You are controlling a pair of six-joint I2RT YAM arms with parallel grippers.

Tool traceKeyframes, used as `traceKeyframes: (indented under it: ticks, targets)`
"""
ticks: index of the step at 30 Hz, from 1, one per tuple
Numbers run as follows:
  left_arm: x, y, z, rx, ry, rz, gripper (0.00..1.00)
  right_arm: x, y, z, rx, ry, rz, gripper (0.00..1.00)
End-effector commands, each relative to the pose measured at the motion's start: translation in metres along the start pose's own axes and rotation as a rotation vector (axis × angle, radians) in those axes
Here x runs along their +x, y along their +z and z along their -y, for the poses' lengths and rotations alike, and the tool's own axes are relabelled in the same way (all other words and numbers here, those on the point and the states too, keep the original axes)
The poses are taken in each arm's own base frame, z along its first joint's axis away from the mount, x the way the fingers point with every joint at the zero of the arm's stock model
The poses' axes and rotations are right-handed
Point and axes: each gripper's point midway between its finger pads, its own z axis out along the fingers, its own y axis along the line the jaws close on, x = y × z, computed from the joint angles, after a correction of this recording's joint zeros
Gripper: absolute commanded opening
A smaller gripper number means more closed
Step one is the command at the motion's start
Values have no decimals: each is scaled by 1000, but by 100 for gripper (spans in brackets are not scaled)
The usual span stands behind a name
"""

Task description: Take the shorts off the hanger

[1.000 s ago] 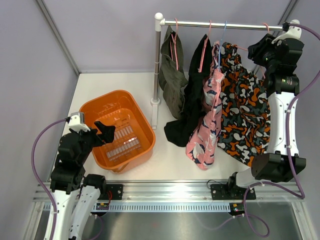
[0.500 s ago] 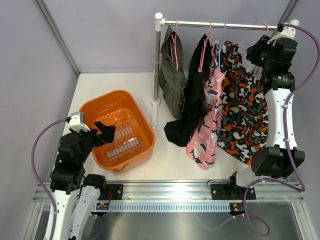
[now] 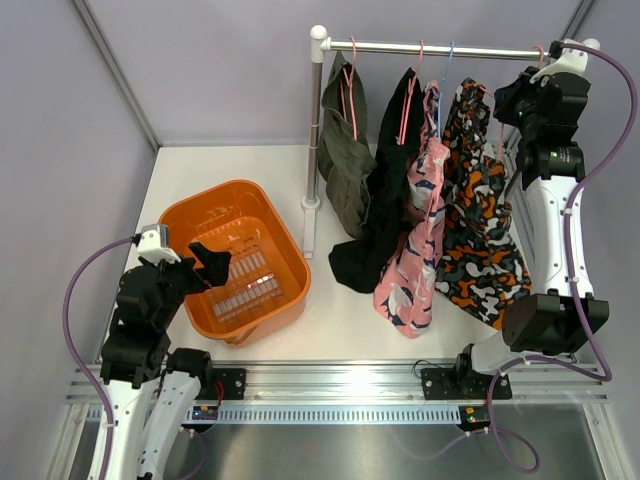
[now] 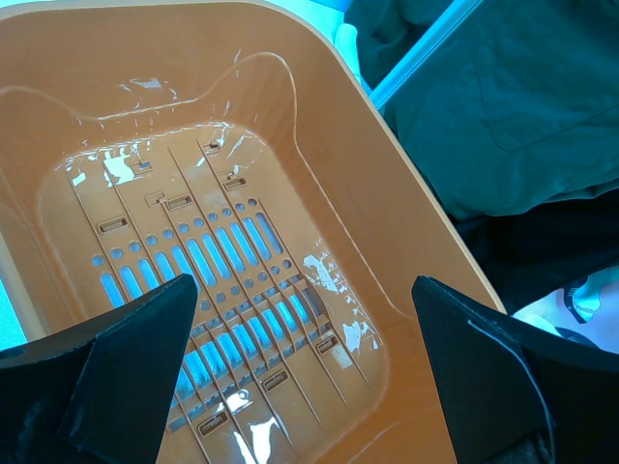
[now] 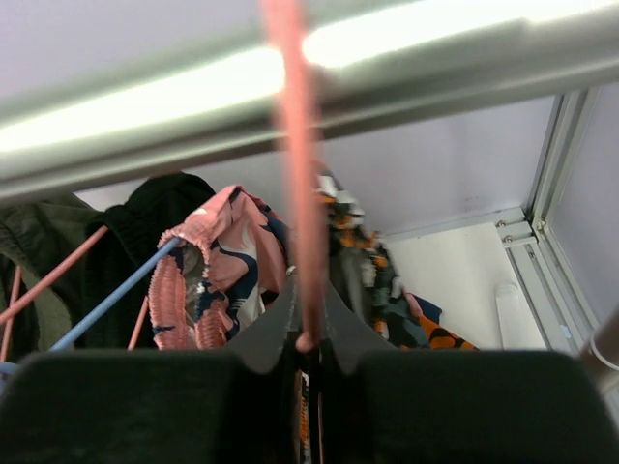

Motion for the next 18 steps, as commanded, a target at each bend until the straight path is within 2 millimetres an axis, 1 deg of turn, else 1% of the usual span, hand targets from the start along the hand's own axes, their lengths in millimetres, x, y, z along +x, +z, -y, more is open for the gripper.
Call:
traceKeyframes:
  ticks: [1, 2, 7, 8, 10, 12, 14, 17, 18]
  targets:
    - [-7, 1, 8, 43, 19, 28, 99, -22, -3, -5, 3, -3, 66, 4]
    - [-7, 1, 8, 45, 19, 28, 99, -23, -4, -5, 3, -3, 70, 0]
    - [-6, 2, 8, 42, 20, 21, 99, -44, -19, -14, -12, 2, 123, 0]
    - [-5, 3, 8, 42, 20, 19, 99, -54, -24, -16, -15, 1, 142, 0]
    - [-5, 3, 8, 42, 20, 19, 99, -64, -32, -20, -20, -6, 162, 0]
    - [-5, 4, 7, 41, 20, 14, 99, -79, -43, -24, -27, -11, 198, 0]
    - [-4, 4, 7, 39, 19, 10, 99, -88, -52, -28, -39, -15, 223, 0]
    - [-3, 5, 7, 38, 21, 5, 99, -101, -70, -36, -65, -20, 265, 0]
    - [-4, 5, 7, 38, 21, 5, 99, -102, -73, -37, -67, -18, 264, 0]
